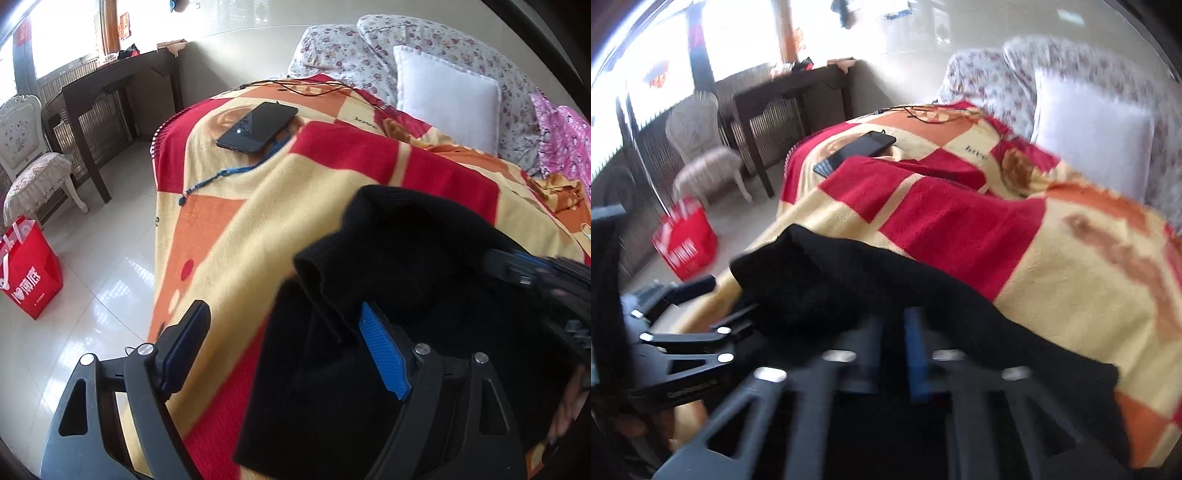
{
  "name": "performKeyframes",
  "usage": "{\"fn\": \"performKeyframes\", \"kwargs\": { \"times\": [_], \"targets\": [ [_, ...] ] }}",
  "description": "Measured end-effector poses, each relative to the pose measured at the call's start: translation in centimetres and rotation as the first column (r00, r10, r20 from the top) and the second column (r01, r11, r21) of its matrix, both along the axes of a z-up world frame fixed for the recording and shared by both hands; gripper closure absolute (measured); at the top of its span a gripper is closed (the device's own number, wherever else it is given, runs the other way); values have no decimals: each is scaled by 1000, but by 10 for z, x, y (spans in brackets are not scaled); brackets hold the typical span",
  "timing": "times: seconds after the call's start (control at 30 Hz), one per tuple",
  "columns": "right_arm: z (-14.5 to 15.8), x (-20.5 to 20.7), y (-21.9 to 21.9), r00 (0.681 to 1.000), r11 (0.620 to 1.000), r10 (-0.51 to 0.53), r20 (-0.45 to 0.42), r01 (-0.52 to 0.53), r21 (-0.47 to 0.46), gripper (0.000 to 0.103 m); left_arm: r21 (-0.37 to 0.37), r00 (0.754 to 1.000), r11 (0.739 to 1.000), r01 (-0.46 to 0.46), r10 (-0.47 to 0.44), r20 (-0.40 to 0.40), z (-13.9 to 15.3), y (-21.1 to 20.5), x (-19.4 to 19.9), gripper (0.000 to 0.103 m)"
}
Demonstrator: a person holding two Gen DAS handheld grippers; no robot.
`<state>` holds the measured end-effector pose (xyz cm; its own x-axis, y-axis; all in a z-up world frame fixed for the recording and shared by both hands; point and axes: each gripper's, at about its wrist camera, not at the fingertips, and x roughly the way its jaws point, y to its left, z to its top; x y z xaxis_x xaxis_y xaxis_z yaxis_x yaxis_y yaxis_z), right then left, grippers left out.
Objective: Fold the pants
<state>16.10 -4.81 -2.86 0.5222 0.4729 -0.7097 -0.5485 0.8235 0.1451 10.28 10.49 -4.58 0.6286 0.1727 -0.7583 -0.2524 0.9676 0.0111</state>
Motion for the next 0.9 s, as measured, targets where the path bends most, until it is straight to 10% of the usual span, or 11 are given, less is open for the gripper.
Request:
{"fn": "performKeyframes", "kwargs": {
  "times": [0.3, 0.73, 0.83, 0.9],
  "targets": [
    [38, -61, -29, 996, 984, 93, -6, -90, 156, 96, -17, 998, 998, -60, 61, 35, 19, 32, -3, 20],
    [-24, -125, -18, 970, 981, 189, -154, -179, 75, 96, -31, 987, 990, -141, 143, 76, 31, 68, -78, 20],
    [-21, -124, -24, 975, 983, 164, -149, -150, 102, 90, -44, 988, 992, -114, 118, 97, 38, 53, -80, 20],
    [-18, -128, -28, 978, 986, 141, -156, -126, 105, 67, -52, 992, 996, -74, 79, 103, 39, 38, -79, 20]
  ]
}}
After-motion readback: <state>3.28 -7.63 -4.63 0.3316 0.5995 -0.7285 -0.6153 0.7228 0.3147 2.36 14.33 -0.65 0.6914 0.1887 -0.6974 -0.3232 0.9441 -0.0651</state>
